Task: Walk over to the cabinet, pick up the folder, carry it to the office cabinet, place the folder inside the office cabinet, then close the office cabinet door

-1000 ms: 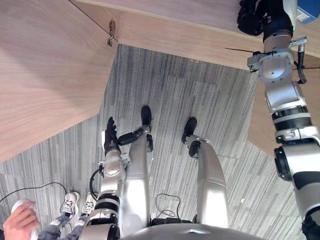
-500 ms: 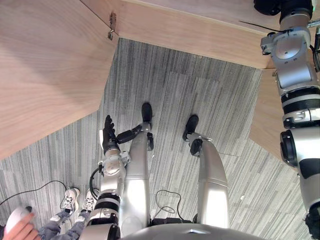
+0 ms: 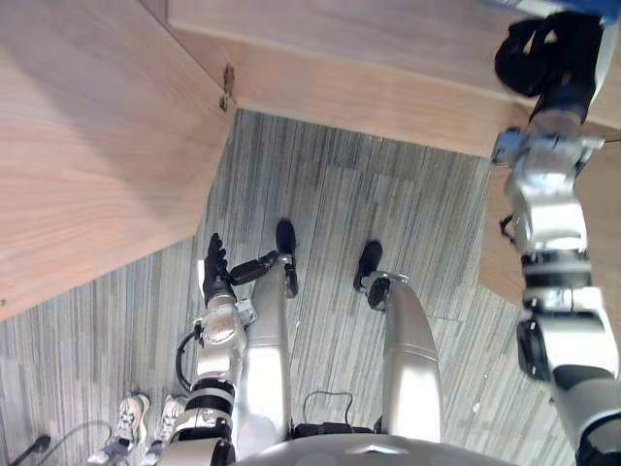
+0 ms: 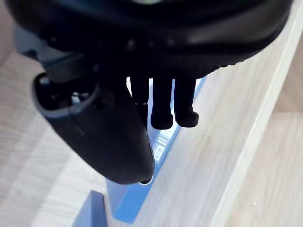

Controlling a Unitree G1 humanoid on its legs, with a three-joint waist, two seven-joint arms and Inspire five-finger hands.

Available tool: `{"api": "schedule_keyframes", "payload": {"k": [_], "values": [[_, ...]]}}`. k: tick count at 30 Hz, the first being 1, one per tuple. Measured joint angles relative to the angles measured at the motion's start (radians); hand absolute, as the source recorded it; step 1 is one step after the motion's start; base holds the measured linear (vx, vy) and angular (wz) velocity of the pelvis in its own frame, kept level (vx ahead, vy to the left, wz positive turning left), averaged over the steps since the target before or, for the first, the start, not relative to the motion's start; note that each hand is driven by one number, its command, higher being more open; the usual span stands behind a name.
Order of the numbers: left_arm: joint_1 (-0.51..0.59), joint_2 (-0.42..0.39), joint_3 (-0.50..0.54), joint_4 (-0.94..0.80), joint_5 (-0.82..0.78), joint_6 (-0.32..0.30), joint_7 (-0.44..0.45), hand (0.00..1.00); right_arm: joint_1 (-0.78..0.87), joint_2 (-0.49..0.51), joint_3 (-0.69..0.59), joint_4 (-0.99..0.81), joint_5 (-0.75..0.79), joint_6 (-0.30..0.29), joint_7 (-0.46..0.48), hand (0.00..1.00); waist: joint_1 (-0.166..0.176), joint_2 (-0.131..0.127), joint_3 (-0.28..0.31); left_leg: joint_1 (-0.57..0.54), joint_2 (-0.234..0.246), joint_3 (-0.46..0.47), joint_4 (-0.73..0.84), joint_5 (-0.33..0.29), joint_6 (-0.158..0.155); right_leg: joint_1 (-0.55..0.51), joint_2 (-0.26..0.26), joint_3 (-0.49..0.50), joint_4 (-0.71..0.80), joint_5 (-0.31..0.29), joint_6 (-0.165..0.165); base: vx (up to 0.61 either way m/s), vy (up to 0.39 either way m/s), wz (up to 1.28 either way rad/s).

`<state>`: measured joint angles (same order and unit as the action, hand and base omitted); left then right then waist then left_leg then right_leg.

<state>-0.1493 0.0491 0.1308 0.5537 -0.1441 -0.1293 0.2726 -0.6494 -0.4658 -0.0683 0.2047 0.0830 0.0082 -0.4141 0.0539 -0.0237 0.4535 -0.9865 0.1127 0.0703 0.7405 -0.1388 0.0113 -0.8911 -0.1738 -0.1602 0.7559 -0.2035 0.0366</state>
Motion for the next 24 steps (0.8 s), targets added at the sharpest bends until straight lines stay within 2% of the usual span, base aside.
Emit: {"api": "schedule_keyframes", "payload": {"k": [2, 5, 9, 11, 14, 16, 20, 24], "values": [[0.016, -0.001, -0.006, 0.000, 0.004, 0.010, -0.013, 1.00, 0.117, 0.048, 0.011, -0.094, -0.001, -0.024, 0.003, 0.00, -0.006, 0.000, 0.000, 0.058, -0.001, 0.008, -0.021, -0.001, 0.001, 0.055, 0.000, 0.002, -0.022, 0.000, 0.001, 0.01, -0.002, -0.02], [0.054, -0.011, -0.017, -0.001, 0.044, 0.023, -0.038, 1.00, 0.292, 0.112, 0.065, -0.191, -0.016, -0.048, 0.062, 0.00, -0.011, 0.001, -0.007, 0.168, 0.000, 0.024, -0.065, -0.004, -0.006, 0.159, 0.003, 0.003, -0.068, 0.000, 0.001, 0.03, -0.019, -0.04], [0.121, -0.026, -0.037, 0.015, 0.077, 0.035, -0.059, 1.00, 0.508, 0.221, 0.185, -0.240, -0.104, -0.075, 0.161, 0.00, -0.011, 0.003, -0.050, 0.326, 0.000, 0.035, -0.141, -0.003, -0.011, 0.317, 0.011, -0.005, -0.151, 0.005, 0.010, 0.11, -0.041, -0.02], [0.145, -0.027, -0.041, 0.051, 0.079, 0.037, -0.066, 1.00, 0.599, 0.288, 0.220, -0.227, -0.139, -0.079, 0.204, 0.00, -0.010, 0.003, -0.098, 0.382, -0.004, 0.040, -0.184, -0.001, -0.014, 0.370, 0.014, -0.006, -0.193, 0.007, 0.013, 0.18, -0.029, -0.02], [0.170, -0.015, -0.040, 0.164, 0.120, 0.046, -0.079, 1.00, 0.693, 0.366, 0.248, -0.096, -0.184, -0.095, 0.268, 0.00, -0.015, -0.002, -0.162, 0.501, -0.011, 0.045, -0.275, 0.010, -0.028, 0.488, 0.023, -0.008, -0.293, 0.022, 0.025, 0.17, -0.011, -0.02], [0.162, -0.002, -0.035, 0.280, 0.157, 0.060, -0.089, 1.00, 0.708, 0.392, 0.245, 0.071, -0.220, -0.095, 0.286, 0.00, -0.033, -0.002, -0.207, 0.579, -0.016, 0.042, -0.350, 0.031, -0.037, 0.579, 0.034, -0.022, -0.398, 0.053, 0.031, 0.23, -0.012, 0.04], [0.165, 0.024, -0.036, 0.362, 0.212, 0.081, -0.100, 1.00, 0.709, 0.401, 0.238, 0.262, -0.274, -0.091, 0.301, 0.00, -0.048, -0.003, -0.230, 0.688, -0.021, 0.054, -0.449, 0.059, -0.050, 0.700, 0.050, -0.022, -0.532, 0.103, 0.038, 0.14, -0.011, -0.06], [0.177, 0.031, -0.036, 0.395, 0.246, 0.096, -0.105, 1.00, 0.708, 0.430, 0.160, 0.447, -0.291, -0.070, 0.297, 0.00, -0.059, -0.003, -0.262, 0.804, -0.034, 0.069, -0.573, 0.102, -0.057, 0.794, 0.054, -0.017, -0.625, 0.141, 0.041, 0.08, -0.014, -0.09]]}}
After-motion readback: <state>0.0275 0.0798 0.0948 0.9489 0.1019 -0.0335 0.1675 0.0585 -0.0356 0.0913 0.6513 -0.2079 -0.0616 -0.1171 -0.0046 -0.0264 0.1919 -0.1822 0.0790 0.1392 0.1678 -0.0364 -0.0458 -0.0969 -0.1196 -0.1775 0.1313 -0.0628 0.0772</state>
